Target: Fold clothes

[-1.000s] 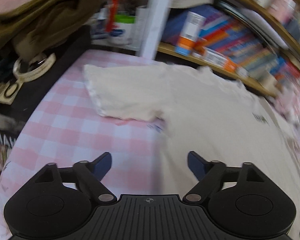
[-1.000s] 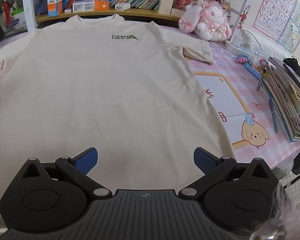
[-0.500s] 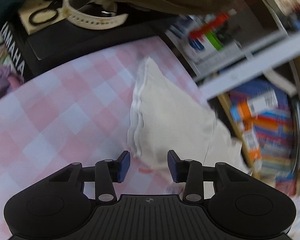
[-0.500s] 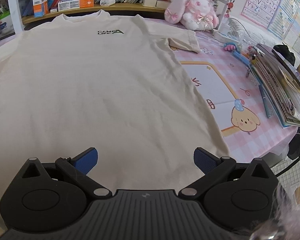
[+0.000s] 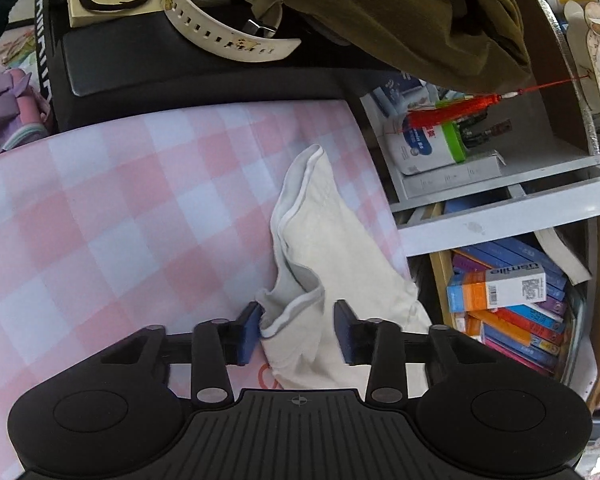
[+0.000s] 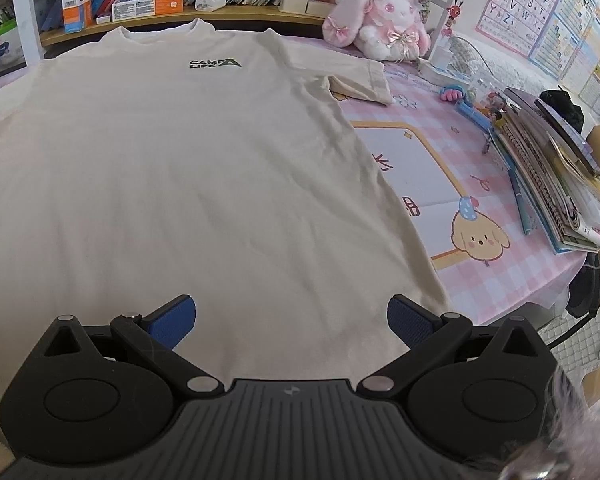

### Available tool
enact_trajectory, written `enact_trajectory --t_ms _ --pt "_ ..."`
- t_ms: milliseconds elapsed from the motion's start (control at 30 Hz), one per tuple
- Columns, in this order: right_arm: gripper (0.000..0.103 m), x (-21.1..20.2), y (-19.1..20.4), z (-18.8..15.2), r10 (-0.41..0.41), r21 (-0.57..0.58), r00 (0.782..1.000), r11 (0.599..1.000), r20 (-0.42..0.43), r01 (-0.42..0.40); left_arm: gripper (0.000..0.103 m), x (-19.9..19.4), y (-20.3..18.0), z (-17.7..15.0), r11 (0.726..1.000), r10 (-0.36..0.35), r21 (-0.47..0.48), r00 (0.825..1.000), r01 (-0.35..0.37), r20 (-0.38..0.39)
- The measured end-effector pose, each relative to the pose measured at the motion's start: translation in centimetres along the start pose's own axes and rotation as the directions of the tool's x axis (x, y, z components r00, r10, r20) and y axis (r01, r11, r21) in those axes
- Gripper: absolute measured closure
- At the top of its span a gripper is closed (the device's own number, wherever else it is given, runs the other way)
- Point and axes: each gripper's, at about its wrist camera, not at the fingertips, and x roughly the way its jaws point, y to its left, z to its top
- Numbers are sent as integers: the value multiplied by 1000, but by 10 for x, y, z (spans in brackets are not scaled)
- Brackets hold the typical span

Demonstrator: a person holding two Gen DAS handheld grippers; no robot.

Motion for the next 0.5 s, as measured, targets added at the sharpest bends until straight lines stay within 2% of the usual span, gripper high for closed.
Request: enact_trajectory --t_ms 67,133,200,500 --pt "0 1 1 1 0 -3 1000 1000 -2 0 80 -1 2 0 1000 6 -12 1000 -6 3" --pt "0 1 2 2 -2 -4 1000 1000 -3 2 91 -1 6 0 999 11 -38 1000 -11 9" --pt "0 2 2 3 -1 -6 1000 1000 1 1 96 -2 11 0 997 18 -70 1000 -17 13" --pt "0 19 -1 19 3 -80 1000 997 21 -1 98 -11 4 -3 998 44 -39 998 -43 44"
